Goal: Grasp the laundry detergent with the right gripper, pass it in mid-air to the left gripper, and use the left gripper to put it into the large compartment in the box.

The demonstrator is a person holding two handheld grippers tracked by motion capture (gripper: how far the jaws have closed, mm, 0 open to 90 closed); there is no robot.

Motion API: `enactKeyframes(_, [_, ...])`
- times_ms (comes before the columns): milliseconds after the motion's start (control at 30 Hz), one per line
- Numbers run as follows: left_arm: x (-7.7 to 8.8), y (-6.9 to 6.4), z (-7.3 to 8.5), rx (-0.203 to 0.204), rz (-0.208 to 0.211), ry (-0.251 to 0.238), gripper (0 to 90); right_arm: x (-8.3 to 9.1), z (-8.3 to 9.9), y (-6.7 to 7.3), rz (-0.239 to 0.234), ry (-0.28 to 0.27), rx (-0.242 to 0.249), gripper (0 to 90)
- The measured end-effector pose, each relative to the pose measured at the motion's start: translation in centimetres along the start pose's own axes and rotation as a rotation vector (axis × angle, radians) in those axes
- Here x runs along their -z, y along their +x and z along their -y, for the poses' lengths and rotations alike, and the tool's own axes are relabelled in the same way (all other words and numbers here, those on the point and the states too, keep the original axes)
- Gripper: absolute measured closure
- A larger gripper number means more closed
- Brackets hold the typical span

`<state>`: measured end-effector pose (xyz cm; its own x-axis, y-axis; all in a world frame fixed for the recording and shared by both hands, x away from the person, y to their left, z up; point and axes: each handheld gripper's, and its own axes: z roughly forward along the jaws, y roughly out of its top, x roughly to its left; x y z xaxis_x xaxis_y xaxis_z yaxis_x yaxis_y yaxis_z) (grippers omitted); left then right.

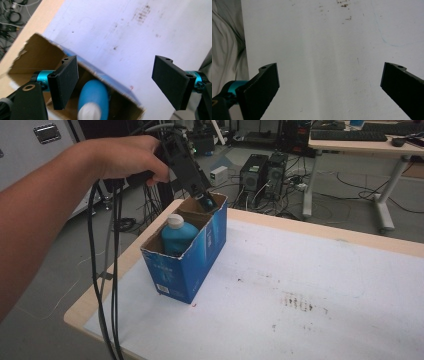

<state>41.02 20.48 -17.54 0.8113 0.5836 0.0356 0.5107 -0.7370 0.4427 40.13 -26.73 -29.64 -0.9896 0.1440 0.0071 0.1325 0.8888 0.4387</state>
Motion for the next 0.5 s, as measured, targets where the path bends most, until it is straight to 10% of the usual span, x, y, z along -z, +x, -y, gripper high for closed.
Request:
enactKeyframes(233, [-1.7,-2.2,-3.2,-0.113,0.104,0.046,21.0,0.3,0.1,0.2,0.007,-0.005,-0.005,1.3])
enactKeyframes(500, [-3.7,-4.4,-6.3,-0.195,0.104,0.055,1.5,0.6,0.2,0.4,0.016,-0.019,-0.010,1.3])
